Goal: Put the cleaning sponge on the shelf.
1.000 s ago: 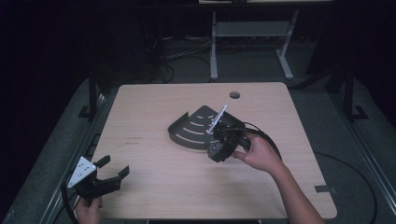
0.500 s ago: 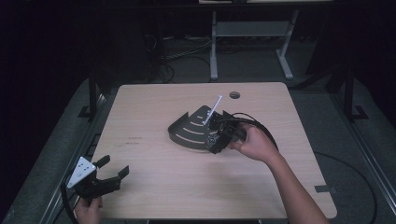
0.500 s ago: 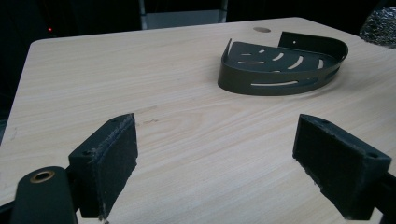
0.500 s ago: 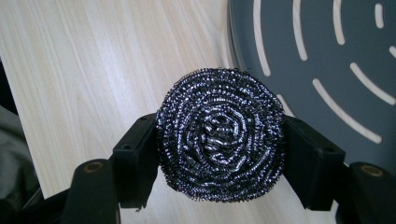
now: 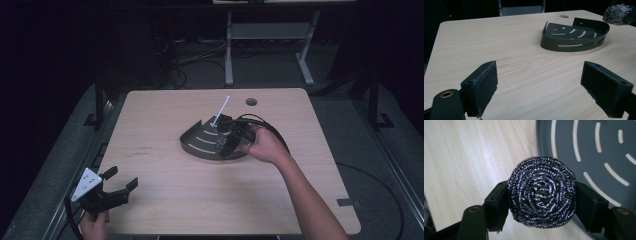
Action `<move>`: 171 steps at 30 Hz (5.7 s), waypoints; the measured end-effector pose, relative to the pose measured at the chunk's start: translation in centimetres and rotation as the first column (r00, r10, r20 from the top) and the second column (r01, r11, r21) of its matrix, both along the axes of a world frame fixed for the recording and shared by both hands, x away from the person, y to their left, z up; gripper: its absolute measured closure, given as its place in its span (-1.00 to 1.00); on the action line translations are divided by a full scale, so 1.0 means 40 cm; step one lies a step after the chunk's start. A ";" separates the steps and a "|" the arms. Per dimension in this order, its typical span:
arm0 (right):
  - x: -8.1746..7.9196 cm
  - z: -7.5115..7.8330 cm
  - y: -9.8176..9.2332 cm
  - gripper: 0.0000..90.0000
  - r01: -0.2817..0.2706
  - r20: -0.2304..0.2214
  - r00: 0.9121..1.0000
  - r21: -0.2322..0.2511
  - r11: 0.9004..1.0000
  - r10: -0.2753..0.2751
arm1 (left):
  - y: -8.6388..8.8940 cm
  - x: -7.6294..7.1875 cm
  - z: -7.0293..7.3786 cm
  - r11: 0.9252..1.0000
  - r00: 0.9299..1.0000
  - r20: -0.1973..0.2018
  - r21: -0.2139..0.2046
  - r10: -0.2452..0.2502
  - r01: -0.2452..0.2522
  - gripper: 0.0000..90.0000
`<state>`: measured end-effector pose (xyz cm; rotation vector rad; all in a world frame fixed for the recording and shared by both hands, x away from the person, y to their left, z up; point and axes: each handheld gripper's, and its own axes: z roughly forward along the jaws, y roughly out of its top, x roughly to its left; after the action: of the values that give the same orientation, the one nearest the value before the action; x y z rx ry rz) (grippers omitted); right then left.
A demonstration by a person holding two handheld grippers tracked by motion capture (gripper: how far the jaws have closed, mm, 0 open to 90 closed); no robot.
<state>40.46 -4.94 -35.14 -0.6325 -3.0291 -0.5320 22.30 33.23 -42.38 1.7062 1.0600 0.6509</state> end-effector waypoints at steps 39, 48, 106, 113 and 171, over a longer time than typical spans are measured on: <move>0.124 -0.050 0.038 -0.28 0.073 -0.030 0.997 -0.016 0.997 -0.074 | 0.006 -0.002 0.000 1.000 1.000 0.002 -0.013 0.002 -0.002 -0.71; 0.147 -0.081 0.038 -0.28 0.104 -0.032 0.994 -0.028 0.994 -0.105 | 0.004 -0.001 0.000 1.000 1.000 0.001 -0.008 -0.001 0.001 -0.71; 0.197 -0.186 0.055 -0.31 0.198 -0.073 0.977 -0.048 0.979 -0.201 | 0.008 -0.001 0.001 1.000 1.000 -0.001 -0.016 0.003 -0.003 -0.71; 0.200 -0.181 0.045 -0.36 0.200 -0.075 0.976 -0.048 0.979 -0.203 | 0.007 0.001 0.001 1.000 1.000 -0.002 -0.014 0.003 -0.003 -0.71; 0.115 -0.064 -0.044 -0.59 0.205 -0.030 0.978 0.041 0.978 -0.204 | 0.003 -0.002 0.002 1.000 1.000 0.002 -0.007 0.005 -0.005 -0.71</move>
<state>45.05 -6.72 -37.71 -0.9478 -2.9365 -0.5872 22.24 33.33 -42.30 1.6974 1.0641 0.6510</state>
